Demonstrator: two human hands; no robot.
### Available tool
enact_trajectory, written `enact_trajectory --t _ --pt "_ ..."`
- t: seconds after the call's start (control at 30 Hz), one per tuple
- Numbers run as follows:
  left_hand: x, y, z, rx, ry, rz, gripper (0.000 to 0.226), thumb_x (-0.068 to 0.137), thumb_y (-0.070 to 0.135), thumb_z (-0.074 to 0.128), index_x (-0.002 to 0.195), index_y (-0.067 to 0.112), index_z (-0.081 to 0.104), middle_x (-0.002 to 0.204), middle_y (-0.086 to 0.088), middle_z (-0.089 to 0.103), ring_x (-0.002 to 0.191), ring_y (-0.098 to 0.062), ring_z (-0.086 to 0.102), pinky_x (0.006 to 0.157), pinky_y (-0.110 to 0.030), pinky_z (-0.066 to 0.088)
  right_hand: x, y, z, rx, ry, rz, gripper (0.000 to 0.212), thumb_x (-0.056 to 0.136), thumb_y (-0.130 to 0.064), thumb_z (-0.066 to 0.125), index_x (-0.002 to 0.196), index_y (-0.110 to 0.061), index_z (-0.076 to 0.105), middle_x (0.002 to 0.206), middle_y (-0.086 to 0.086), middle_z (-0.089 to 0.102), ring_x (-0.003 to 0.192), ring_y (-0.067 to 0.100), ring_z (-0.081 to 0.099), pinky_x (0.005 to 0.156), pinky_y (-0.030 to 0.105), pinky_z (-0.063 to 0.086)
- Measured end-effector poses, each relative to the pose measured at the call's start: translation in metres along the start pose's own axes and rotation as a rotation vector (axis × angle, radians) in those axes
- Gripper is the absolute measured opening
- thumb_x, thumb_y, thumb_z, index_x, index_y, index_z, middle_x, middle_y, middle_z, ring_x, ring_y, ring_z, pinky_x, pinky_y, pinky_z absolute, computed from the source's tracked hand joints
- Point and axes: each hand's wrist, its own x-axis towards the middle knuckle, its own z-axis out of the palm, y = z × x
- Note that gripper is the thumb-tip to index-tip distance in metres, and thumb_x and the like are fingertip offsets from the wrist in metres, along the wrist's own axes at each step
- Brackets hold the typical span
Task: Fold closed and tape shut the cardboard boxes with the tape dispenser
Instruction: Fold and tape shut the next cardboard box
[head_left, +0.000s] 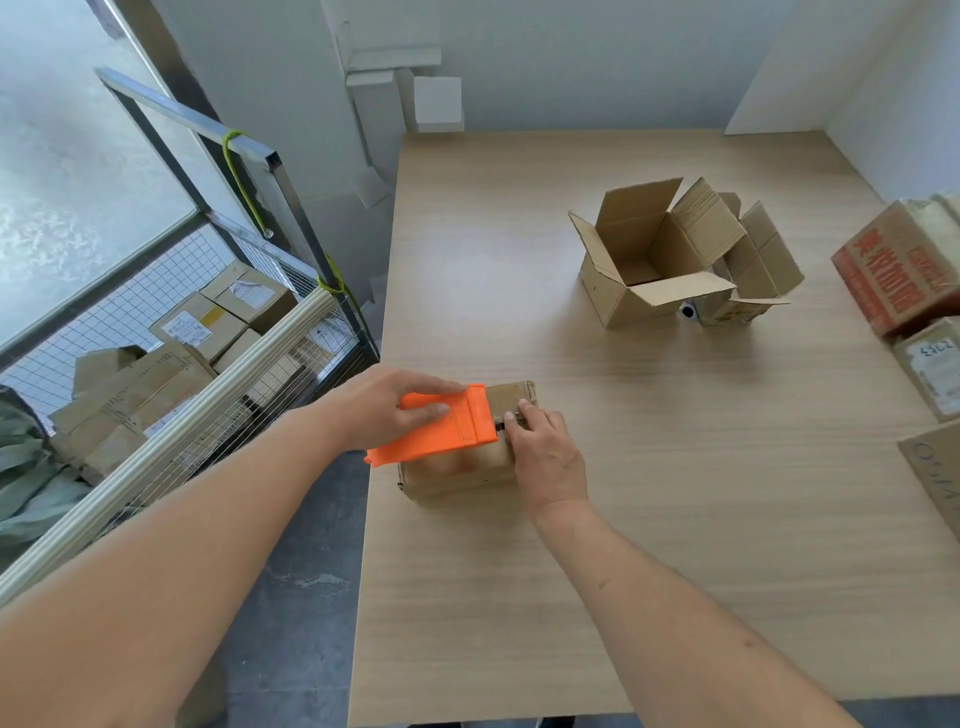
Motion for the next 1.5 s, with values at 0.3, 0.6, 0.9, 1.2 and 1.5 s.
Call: enact_trajectory --t 0.3,0.6,0.9,1.2,1.5 --pt "-0.032 -0.031 -0.042 -0.023 -0.033 -0.091 0.03 0.096 0.055 0.06 0.12 0.073 0.056 0.113 0.035 0.051 0.102 0.002 0.053 0.079 -0.02 0.04 -0.002 -0.004 0.001 -0.002 0.027 0.031 0.047 0.099 -0.002 0.055 0.142 -0.02 0.056 0.155 -0.003 0.044 0.136 0.02 0.039 0.087 0.03 0.055" --pt "-0.083 -0.071 -0.039 -0.123 -0.052 -0.166 0.032 0.095 0.056 0.059 0.122 0.073 0.054 0.114 0.042 0.055 0.107 0.002 0.057 0.084 -0.021 0.044 -0.003 -0.011 0.001 -0.02 0.029 0.07 0.051 0.094 0.002 0.062 0.141 -0.019 0.058 0.155 0.0 0.045 0.137 0.02 0.04 0.088 0.032 0.057" --pt "-0.096 -0.096 -0.031 -0.219 -0.09 -0.224 0.036 0.093 0.06 0.058 0.127 0.071 0.052 0.121 0.027 0.057 0.105 -0.001 0.058 0.082 -0.022 0.045 -0.001 -0.011 0.001 -0.043 0.041 0.077 0.047 0.1 -0.004 0.057 0.142 -0.023 0.057 0.157 -0.002 0.043 0.139 0.018 0.037 0.089 0.029 0.053" --pt "-0.097 -0.117 -0.022 -0.274 -0.09 -0.254 0.037 0.091 0.06 0.059 0.126 0.072 0.052 0.124 0.023 0.056 0.109 -0.008 0.058 0.092 -0.035 0.05 -0.002 -0.013 0.004 -0.025 0.047 0.108 0.046 0.098 -0.001 0.059 0.139 -0.02 0.06 0.155 -0.002 0.045 0.137 0.019 0.038 0.088 0.032 0.055" --pt "-0.078 -0.106 -0.009 -0.205 -0.103 -0.222 0.036 0.097 0.052 0.06 0.128 0.068 0.053 0.132 0.023 0.056 0.115 -0.01 0.056 0.102 -0.042 0.048 0.006 -0.087 0.009 0.051 0.057 0.329 0.059 0.104 -0.026 0.045 0.155 -0.004 0.026 0.167 0.022 0.01 0.155 0.036 0.012 0.124 0.054 0.011"
